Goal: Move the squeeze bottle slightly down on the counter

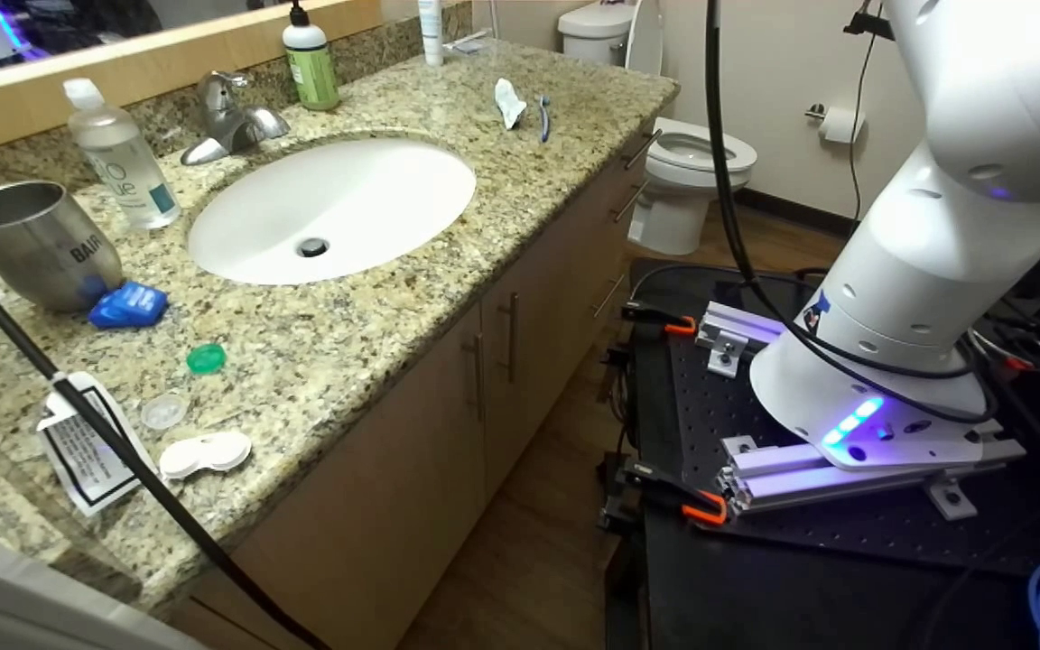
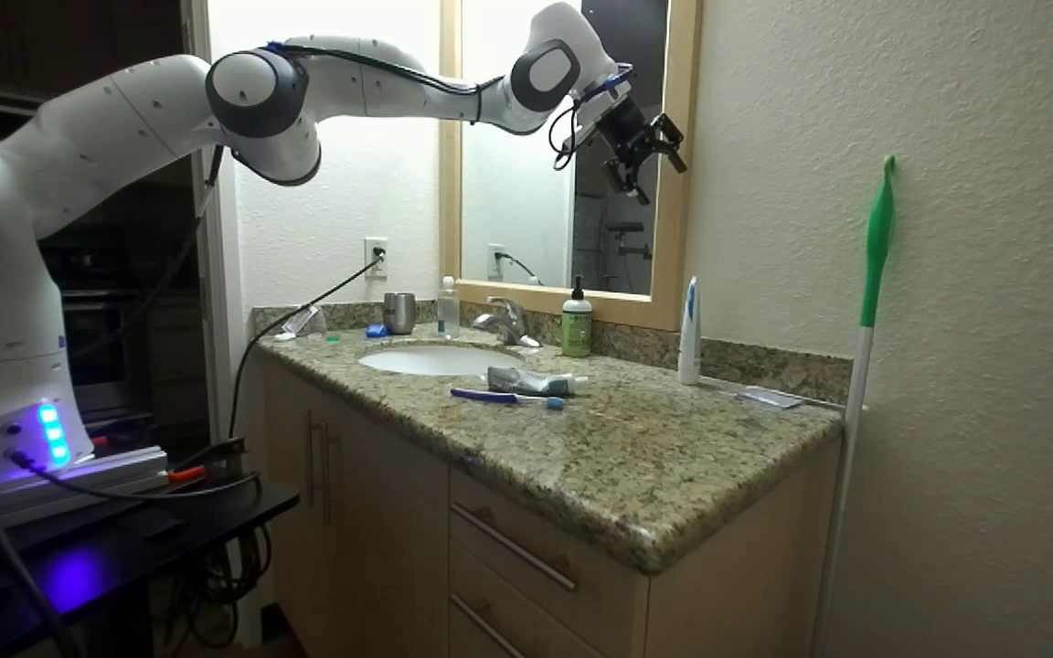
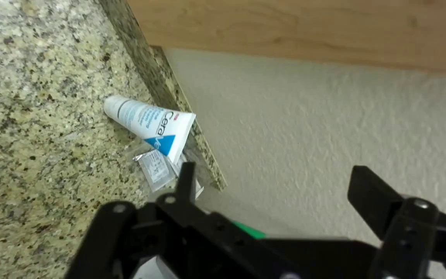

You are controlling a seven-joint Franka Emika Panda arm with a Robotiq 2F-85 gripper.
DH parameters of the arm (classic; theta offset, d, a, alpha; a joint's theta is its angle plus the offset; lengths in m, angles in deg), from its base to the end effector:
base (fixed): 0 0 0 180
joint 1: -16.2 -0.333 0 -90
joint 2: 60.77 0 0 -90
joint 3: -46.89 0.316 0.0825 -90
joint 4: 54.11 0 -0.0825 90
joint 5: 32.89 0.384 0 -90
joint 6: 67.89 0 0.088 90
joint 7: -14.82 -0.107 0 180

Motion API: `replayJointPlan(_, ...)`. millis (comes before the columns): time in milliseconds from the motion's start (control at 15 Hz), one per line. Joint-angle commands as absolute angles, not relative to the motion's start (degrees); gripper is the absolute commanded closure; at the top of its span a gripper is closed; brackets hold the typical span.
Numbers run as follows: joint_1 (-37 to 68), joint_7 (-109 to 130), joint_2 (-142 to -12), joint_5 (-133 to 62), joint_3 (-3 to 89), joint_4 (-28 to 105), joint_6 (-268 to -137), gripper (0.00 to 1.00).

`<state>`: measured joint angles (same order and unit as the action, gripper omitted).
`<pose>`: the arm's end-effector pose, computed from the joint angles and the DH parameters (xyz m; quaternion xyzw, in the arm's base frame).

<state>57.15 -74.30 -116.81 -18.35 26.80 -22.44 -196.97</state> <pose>0.5514 -0.6099 0.5312 -0.3197 0.8740 -0.3514 0.1021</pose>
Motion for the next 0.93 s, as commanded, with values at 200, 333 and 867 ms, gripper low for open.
replayJointPlan(200,60.42,-86.25,-120.68,-26.09,29.27,-28.74,-193.27,0.0)
replayJointPlan(333,59.28,-88.94,-122.36,-27.31,28.72,-29.57,-195.37,0.0)
replayJointPlan(867,60.44,-114.95,-127.37,-28.56,30.63,-31.89,-190.68,0.0)
